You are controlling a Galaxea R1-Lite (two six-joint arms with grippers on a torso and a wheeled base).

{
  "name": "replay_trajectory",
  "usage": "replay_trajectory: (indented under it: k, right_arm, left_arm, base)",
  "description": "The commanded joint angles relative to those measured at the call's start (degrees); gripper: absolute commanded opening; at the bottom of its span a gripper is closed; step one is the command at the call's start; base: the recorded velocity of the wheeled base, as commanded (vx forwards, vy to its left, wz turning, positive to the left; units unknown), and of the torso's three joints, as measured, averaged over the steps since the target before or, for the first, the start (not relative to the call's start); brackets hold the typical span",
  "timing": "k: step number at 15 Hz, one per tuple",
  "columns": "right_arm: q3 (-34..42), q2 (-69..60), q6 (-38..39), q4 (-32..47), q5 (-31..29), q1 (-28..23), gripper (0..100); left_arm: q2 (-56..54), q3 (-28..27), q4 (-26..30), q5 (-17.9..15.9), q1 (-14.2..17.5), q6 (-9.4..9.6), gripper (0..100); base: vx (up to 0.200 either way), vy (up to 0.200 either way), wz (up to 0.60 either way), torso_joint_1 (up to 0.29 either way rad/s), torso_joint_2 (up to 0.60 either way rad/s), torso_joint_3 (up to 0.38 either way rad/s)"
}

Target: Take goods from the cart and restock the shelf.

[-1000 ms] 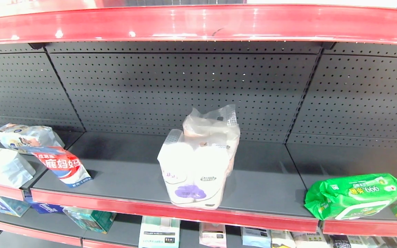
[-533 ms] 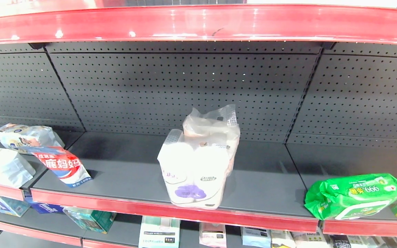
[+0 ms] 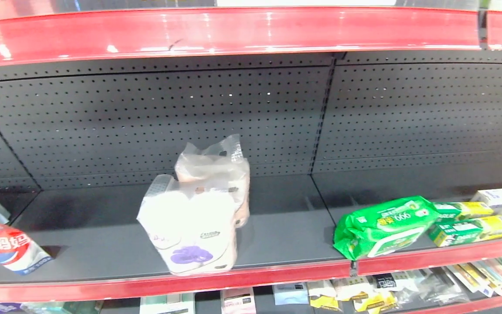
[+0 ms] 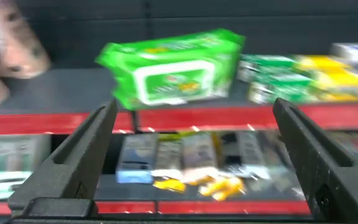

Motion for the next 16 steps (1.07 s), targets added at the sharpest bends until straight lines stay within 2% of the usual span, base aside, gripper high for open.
replay_trajectory:
  k: [1, 4, 8, 9, 10, 11, 12, 13, 15, 16]
  right_arm:
    - [0.0, 0.1, 0.0, 0.0, 0.0, 0.0, 100]
    - [0.0, 0.1, 0.0, 0.0, 0.0, 0.0, 100]
    - [0.0, 0.0, 0.2, -0.1, 0.1, 0.0, 100]
    - [0.0, 0.0, 0.2, -0.1, 0.1, 0.0, 100]
    - [0.0, 0.1, 0.2, -0.1, 0.1, 0.0, 100]
    - [0.0, 0.0, 0.2, -0.1, 0.1, 0.0, 100]
    - [0.0, 0.0, 0.2, 0.0, 0.1, 0.0, 100]
    - [0.0, 0.0, 0.2, 0.0, 0.1, 0.0, 100]
    - [0.0, 0.1, 0.2, -0.1, 0.1, 0.0, 100]
    - [0.0, 0.0, 0.2, -0.1, 0.1, 0.0, 100]
  left_arm:
    - [0.1, 0.0, 0.0, 0.0, 0.0, -0.05, 100]
    - [0.5, -0.1, 0.0, 0.0, 0.0, 0.21, 100]
    - [0.4, -1.4, 0.0, -2.0, 0.0, 0.13, 100]
    - [6.0, -9.2, 0.4, -2.1, -0.4, -0.31, 100]
    - [19.1, -20.4, -0.1, -1.7, -1.1, -4.53, 100]
    - [27.5, -28.4, -0.8, -1.7, -1.1, -8.75, 100]
    - [32.8, -31.5, -0.8, -1.0, -0.6, -8.75, 100]
    - [36.0, -31.1, -0.5, 2.5, 1.1, -8.13, 100]
    - [42.7, -28.8, 0.6, 12.1, 5.4, -6.11, 100]
    - [44.9, -28.6, 0.7, 13.5, 6.3, -5.76, 100]
  base:
    - [0.0, 0.0, 0.0, -0.076, 0.17, 0.085]
    - [0.0, 0.0, 0.0, 0.0, 0.0, 0.0]
    - [0.0, 0.0, 0.0, 0.0, 0.0, 0.0]
    - [0.0, 0.0, 0.0, 0.0, 0.0, 0.0]
    - [0.0, 0.0, 0.0, 0.0, 0.0, 0.0]
    - [0.0, 0.0, 0.0, 0.0, 0.0, 0.0]
    - [0.0, 0.0, 0.0, 0.0, 0.0, 0.0]
    - [0.0, 0.0, 0.0, 0.0, 0.0, 0.0]
    - [0.0, 0.0, 0.0, 0.0, 0.0, 0.0]
    - [0.0, 0.0, 0.0, 0.0, 0.0, 0.0]
